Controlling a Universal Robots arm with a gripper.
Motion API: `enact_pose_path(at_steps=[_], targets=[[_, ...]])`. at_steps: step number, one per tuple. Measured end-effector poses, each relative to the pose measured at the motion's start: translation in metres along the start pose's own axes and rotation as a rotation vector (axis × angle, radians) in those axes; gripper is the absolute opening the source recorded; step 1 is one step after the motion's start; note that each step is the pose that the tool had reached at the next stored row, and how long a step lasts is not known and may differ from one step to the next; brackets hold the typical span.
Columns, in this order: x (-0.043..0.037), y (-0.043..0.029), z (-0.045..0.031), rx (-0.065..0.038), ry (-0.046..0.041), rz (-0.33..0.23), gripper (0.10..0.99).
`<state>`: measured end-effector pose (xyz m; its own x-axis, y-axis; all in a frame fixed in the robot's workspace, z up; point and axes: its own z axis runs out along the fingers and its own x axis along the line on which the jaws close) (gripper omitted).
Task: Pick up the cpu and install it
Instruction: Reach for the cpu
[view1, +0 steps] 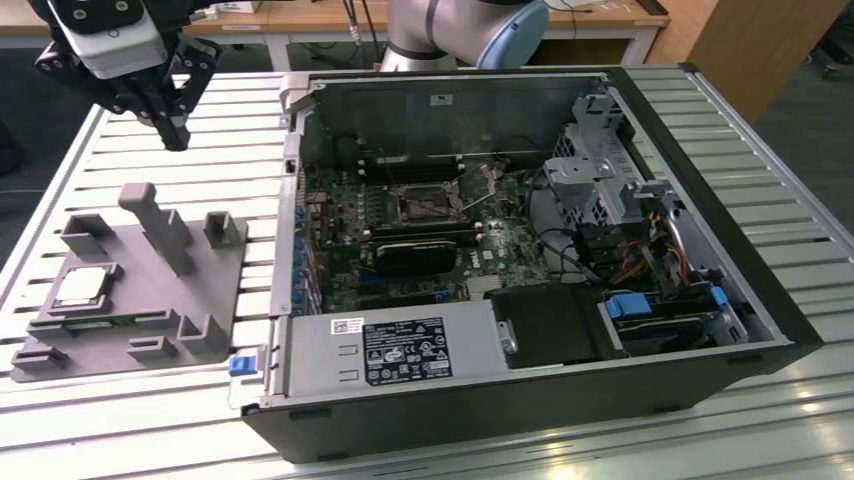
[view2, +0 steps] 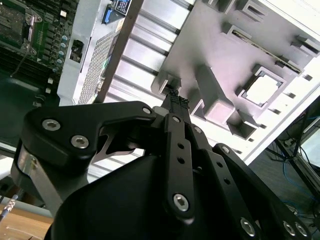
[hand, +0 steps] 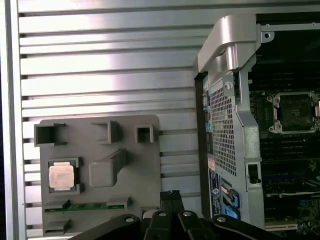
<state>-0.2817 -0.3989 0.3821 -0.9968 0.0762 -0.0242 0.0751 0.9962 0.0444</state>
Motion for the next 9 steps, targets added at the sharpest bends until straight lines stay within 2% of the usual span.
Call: enact_pose_path(at_steps=[9], targets=[[0.006, -0.0005, 0.001, 0.0, 0.0008, 0.0, 0.106]])
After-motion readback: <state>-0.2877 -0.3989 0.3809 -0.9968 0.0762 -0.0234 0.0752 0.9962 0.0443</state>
